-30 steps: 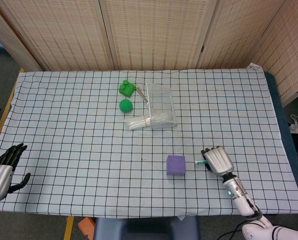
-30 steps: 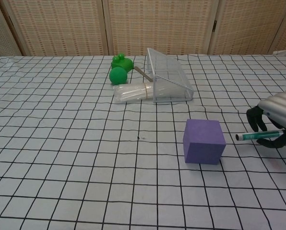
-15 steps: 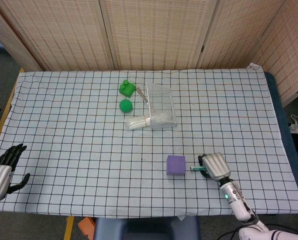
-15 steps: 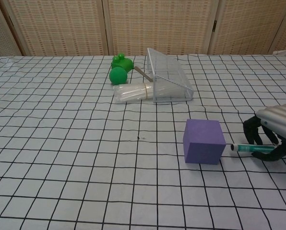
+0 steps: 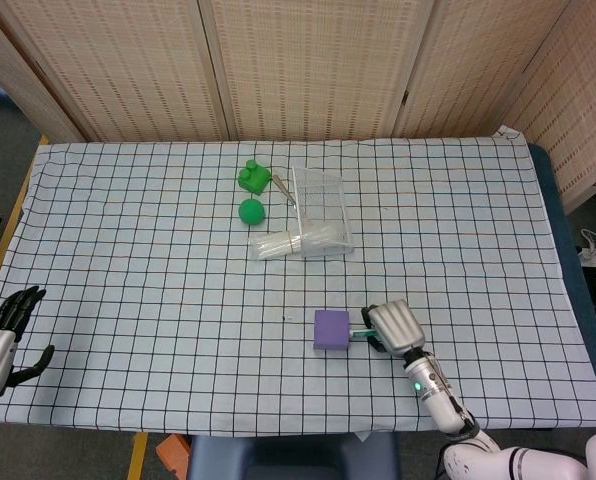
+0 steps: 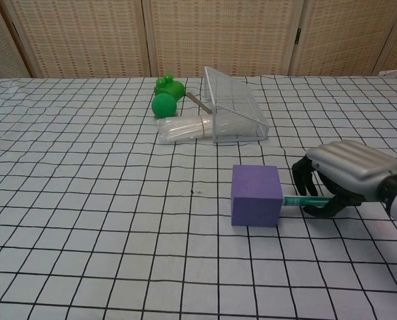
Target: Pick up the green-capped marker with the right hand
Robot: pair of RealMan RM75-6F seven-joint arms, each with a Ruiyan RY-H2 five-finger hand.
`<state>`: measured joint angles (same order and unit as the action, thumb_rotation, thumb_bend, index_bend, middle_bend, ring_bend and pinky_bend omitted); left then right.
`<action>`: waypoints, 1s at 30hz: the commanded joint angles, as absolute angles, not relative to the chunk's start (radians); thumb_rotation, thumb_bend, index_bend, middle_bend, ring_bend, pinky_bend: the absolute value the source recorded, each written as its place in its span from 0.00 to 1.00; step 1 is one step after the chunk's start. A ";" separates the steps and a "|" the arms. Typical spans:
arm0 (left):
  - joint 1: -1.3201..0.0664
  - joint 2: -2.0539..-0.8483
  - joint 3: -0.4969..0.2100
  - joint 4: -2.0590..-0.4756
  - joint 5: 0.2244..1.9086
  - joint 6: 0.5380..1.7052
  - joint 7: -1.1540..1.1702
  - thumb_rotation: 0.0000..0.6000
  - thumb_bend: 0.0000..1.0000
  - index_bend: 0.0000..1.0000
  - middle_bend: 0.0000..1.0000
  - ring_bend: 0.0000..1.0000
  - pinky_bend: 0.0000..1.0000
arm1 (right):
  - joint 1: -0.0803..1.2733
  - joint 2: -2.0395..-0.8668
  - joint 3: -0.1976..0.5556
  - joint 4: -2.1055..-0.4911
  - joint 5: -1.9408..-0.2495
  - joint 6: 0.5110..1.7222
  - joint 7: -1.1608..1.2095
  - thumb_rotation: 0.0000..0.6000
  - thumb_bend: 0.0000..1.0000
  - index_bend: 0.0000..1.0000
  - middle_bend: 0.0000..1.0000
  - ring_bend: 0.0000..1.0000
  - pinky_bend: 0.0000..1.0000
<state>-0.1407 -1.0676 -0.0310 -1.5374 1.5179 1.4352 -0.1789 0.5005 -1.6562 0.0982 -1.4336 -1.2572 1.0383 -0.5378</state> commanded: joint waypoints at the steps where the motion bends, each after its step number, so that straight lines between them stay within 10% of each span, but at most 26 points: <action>1: -0.140 -1.066 -0.029 -1.537 1.521 1.436 -0.184 1.00 0.40 0.00 0.00 0.00 0.16 | 0.527 -1.688 0.117 -1.435 -1.231 1.025 -0.578 1.00 0.34 1.00 0.79 0.65 0.67; 30: -0.125 -1.042 -0.022 -1.520 1.552 1.469 -0.267 1.00 0.40 0.00 0.00 0.00 0.16 | 0.741 -1.953 0.237 -1.366 -1.019 0.999 -0.823 1.00 0.34 1.00 0.79 0.65 0.67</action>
<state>-0.1255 -1.0416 -0.0223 -1.5193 1.5516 1.4694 -0.2674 0.7309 -1.9428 0.2267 -1.3726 -1.0280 1.0032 -0.8173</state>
